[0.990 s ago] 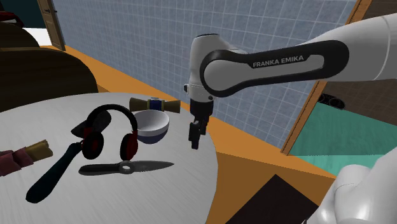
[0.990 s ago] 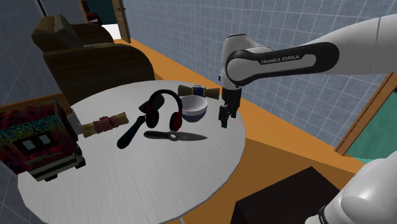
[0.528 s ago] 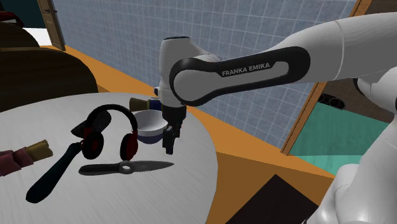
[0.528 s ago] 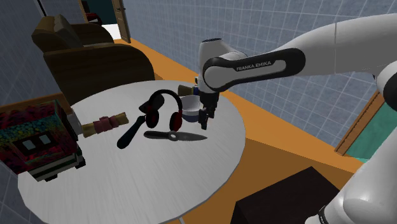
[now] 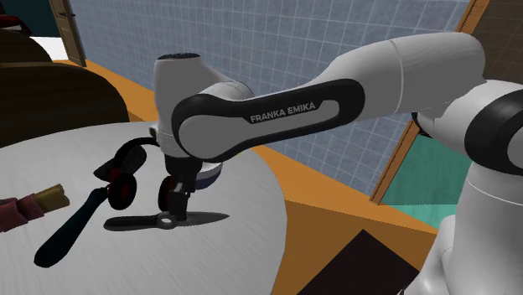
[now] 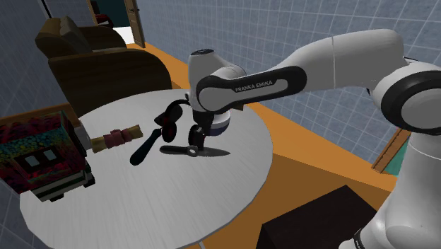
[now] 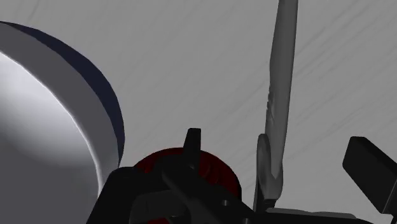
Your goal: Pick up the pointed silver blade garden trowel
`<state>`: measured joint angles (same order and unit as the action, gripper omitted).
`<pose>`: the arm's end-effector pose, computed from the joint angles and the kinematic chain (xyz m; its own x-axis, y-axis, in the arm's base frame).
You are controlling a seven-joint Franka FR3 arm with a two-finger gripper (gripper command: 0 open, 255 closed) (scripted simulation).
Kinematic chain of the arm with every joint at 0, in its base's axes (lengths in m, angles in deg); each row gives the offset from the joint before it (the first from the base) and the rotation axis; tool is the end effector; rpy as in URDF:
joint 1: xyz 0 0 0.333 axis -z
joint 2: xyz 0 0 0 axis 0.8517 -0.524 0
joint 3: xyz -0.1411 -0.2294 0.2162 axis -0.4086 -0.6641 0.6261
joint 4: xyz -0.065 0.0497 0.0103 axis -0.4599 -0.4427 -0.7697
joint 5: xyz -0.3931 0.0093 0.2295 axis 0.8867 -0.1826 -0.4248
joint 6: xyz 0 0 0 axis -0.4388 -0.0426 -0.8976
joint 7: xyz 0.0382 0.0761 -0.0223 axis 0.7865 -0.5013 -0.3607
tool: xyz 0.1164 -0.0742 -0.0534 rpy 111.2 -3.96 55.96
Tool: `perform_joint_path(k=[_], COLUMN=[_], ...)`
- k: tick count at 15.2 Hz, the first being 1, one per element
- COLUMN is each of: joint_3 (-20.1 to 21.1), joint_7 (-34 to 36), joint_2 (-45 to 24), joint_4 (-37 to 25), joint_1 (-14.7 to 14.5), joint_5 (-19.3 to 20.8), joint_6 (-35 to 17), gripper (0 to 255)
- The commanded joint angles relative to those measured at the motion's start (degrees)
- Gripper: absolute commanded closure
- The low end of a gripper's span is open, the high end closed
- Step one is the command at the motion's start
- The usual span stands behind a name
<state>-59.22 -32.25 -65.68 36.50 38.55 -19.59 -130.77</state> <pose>0.5434 0.4458 0.4318 0.5790 0.8146 0.0333 0.8152 -0.5791 -0.0079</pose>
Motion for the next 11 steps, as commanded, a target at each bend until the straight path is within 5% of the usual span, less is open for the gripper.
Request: perform_joint_path(k=[1,11], joint_3=[0.6,0.4], joint_7=[-0.4,0.0], joint_2=[-3.5,-5.2], joint_4=[-4.4,-0.8], joint_1=[-1.7,-1.9], joint_5=[2.1,3.0], joint_6=[0.3,-5.0], gripper=[0,0])
